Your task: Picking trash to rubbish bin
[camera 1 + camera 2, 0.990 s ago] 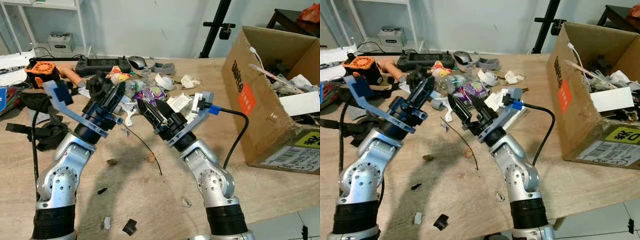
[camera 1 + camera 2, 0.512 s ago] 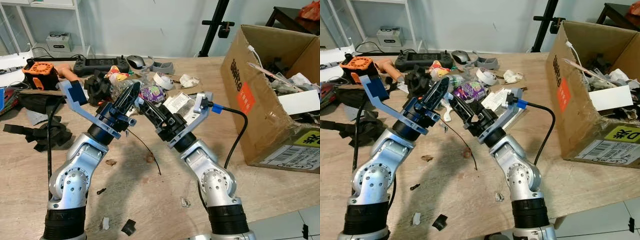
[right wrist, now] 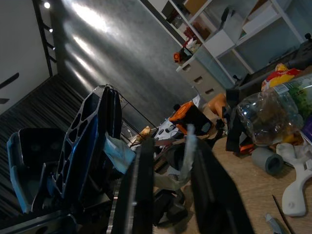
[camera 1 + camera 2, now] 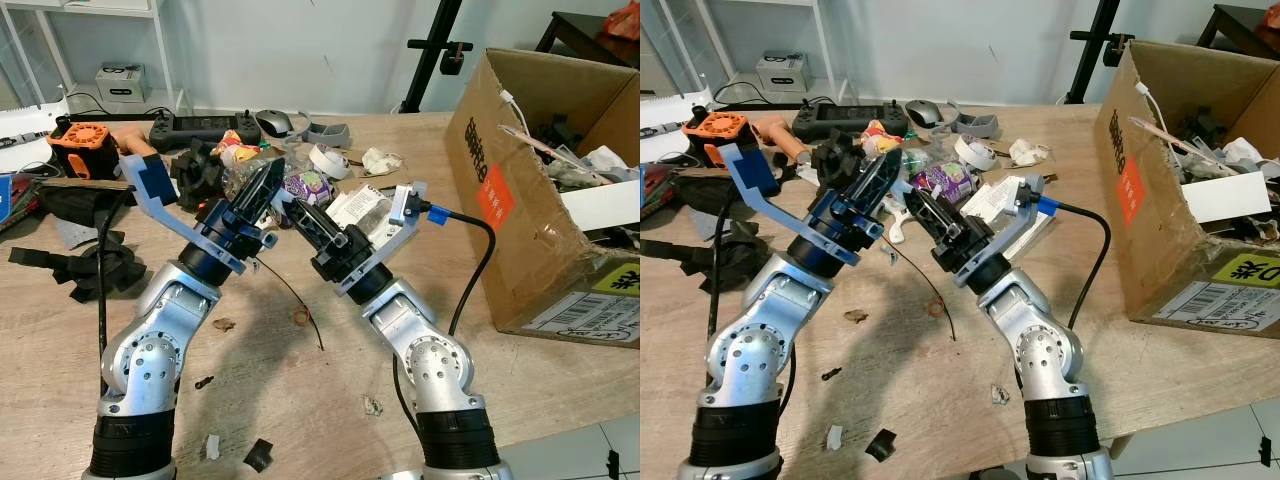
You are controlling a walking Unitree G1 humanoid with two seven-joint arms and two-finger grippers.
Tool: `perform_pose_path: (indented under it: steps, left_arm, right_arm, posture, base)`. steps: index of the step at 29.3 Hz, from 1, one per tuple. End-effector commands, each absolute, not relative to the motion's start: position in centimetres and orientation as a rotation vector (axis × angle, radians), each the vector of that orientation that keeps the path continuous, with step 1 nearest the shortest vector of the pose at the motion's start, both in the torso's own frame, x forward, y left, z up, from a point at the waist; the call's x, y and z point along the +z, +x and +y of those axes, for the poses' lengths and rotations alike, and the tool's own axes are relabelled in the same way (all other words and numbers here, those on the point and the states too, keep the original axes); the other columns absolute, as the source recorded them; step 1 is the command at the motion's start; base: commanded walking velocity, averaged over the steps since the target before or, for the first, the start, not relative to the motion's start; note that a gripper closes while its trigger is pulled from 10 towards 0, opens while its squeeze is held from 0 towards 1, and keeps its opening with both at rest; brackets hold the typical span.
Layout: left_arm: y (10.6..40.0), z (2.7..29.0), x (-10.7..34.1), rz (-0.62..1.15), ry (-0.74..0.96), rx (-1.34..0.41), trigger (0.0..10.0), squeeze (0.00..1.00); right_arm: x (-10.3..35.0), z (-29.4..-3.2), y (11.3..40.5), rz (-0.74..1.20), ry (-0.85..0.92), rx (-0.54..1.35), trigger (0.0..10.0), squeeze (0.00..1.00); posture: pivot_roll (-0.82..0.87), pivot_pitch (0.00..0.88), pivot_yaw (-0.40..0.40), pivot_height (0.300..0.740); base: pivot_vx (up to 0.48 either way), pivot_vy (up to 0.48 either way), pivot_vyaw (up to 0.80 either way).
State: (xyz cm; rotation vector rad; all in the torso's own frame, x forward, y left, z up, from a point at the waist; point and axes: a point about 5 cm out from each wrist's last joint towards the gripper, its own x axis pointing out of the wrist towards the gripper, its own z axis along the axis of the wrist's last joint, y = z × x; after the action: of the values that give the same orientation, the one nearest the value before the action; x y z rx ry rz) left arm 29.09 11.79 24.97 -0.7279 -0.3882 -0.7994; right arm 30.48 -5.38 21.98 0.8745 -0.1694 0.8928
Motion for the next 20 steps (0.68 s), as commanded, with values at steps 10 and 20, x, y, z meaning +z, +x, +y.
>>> perform_pose_path:
  steps: [10,20]
  left_arm:
    - [28.8,11.5,24.6,-0.377,-0.726,-0.798,0.0,0.01]
    - [29.8,12.6,24.8,-0.411,-0.754,-0.692,10.0,1.0]
  right_arm:
    - [24.3,-4.4,30.2,-0.248,0.952,0.956,0.0,0.0]
    - [24.8,-5.1,30.7,-0.279,0.947,0.924,0.0,0.0]
  posture:
    - [0.01,0.151,-0.044,0.74]
    - [0.0,0.144,-0.044,0.74]
  base:
    - [0.0,0.0,0.0]
    - [0.0,0.0,0.0]
